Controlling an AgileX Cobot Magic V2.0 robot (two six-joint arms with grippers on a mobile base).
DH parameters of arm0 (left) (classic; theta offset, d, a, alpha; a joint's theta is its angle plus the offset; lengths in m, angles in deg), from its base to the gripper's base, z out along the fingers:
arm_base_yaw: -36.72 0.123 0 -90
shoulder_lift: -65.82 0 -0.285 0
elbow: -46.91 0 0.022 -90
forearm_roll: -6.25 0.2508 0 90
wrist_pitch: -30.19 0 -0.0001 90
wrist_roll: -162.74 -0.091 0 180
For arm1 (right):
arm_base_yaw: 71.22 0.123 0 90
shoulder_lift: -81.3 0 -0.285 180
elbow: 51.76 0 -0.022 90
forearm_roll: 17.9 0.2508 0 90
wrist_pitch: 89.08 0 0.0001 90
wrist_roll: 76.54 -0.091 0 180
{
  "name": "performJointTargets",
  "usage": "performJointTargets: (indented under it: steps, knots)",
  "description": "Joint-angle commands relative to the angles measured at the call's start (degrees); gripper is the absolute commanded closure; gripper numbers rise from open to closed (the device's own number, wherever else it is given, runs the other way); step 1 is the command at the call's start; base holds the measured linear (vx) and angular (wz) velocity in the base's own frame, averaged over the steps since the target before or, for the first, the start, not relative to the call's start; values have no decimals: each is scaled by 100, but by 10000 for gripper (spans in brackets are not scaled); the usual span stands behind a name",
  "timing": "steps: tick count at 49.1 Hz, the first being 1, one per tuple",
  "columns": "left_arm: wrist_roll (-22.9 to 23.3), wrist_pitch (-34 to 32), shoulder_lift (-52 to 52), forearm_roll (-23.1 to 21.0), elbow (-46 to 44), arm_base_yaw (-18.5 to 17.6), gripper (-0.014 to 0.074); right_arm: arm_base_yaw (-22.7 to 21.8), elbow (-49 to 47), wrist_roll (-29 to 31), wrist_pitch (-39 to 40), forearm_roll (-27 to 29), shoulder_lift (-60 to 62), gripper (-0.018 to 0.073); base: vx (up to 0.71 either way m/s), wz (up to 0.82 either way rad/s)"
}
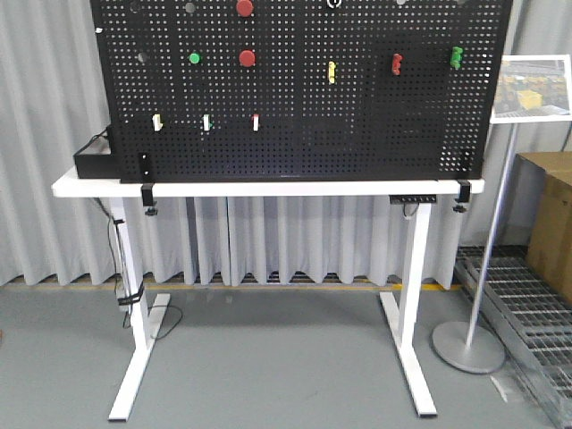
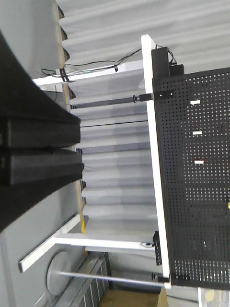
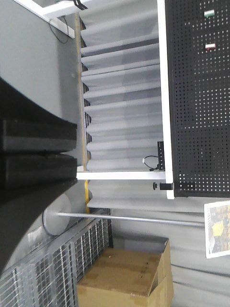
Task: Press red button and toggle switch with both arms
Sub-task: 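Drive the base forward up to the black pegboard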
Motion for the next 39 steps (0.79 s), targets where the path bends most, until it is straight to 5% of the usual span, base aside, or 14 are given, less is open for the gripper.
performJointTargets:
  steps: [1,39]
  knots:
    - [7,-478,-92,-15,194,13,595,-38,66,12,476,-21,61,562,46,1]
    - [7,-478,-92,-15,194,13,595,-38,66,12,476,-21,61,562,48,6]
